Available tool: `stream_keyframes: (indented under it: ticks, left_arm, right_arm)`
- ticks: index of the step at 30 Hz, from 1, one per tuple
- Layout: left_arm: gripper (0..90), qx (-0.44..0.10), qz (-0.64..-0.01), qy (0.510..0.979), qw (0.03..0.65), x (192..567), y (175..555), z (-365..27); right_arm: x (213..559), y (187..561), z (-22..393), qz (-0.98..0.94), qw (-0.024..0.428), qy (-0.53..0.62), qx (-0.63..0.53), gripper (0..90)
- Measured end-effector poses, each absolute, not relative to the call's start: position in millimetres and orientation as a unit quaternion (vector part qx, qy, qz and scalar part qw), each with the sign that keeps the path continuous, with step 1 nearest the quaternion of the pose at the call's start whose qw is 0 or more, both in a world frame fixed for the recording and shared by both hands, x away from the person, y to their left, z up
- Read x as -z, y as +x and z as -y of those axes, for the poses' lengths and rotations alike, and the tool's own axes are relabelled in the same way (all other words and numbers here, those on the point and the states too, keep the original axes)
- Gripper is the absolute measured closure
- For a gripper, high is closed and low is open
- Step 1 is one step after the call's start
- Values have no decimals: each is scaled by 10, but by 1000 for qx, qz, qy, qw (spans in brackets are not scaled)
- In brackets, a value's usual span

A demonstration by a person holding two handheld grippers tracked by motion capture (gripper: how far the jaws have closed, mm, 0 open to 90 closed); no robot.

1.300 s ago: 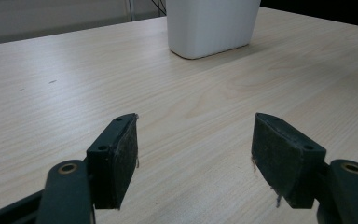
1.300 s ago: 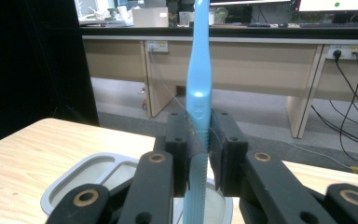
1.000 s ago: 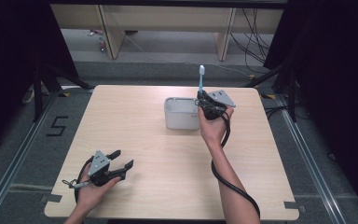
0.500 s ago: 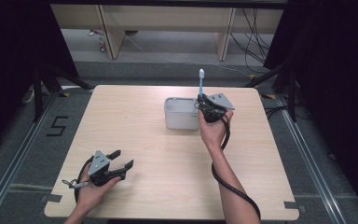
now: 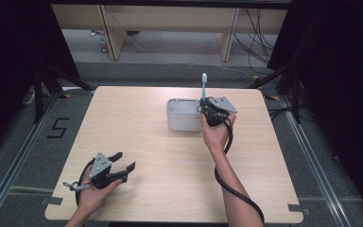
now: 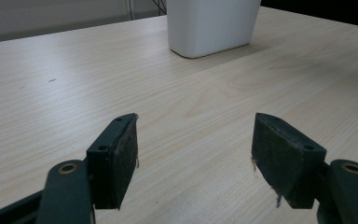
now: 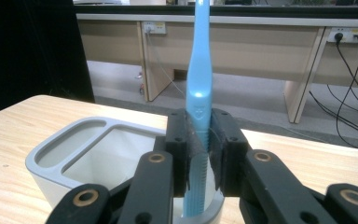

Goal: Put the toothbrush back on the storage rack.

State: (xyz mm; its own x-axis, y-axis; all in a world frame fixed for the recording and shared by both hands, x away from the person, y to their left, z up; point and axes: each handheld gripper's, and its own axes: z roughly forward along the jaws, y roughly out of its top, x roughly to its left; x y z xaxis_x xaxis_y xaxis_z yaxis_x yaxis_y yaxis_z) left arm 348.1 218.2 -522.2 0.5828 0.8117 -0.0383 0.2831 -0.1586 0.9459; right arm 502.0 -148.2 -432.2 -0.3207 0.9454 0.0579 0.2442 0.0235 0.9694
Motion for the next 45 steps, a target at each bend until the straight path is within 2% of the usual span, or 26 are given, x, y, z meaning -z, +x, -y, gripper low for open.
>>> stream_keyframes:
  ticks: [45]
  left_arm:
    - [312,-251,-382,718,524,5222,3481,-2183]
  right_arm:
    - [4517,5038,1545,-660,329,469,-486,785]
